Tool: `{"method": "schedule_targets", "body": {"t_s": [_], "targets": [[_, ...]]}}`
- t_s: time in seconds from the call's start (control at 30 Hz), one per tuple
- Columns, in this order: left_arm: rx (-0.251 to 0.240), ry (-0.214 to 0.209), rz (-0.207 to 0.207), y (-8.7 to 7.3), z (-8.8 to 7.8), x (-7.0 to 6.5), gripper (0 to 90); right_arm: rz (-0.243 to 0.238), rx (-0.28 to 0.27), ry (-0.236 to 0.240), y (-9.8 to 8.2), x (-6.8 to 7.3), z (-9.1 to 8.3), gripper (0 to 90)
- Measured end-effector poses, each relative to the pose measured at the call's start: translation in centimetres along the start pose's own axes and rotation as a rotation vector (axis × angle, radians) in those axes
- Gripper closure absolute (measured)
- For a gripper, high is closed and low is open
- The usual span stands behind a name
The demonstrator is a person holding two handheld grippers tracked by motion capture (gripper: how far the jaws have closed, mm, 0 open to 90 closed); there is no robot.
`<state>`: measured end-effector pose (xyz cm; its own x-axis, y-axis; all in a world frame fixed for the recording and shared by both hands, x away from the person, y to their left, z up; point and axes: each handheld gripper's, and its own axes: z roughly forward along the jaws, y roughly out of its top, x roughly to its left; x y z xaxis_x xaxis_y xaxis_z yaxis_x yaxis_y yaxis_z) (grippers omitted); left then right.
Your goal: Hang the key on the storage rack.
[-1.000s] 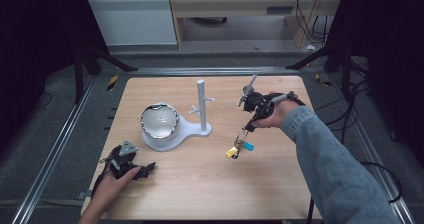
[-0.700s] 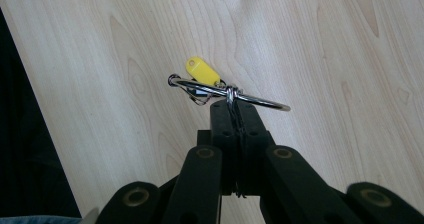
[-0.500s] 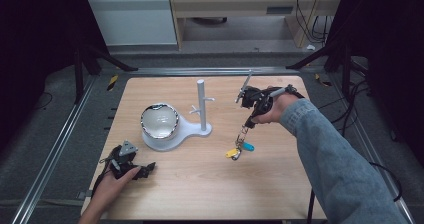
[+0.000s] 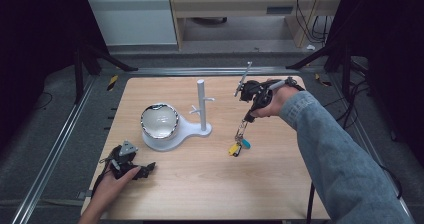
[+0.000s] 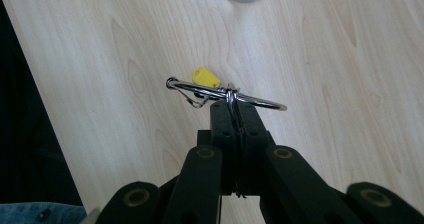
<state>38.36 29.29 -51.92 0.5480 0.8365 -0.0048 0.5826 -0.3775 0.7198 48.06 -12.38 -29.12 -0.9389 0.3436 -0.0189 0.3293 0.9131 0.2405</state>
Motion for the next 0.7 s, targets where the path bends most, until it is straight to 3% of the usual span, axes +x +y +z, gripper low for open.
{"method": "schedule_targets", "body": {"t_s": [0.7], "targets": [[0.0,0.0,0.0,0.0,0.0,0.0,0.0,-0.022,0.002,-0.014,2.5,-0.4,-2.2,88.5]]}}
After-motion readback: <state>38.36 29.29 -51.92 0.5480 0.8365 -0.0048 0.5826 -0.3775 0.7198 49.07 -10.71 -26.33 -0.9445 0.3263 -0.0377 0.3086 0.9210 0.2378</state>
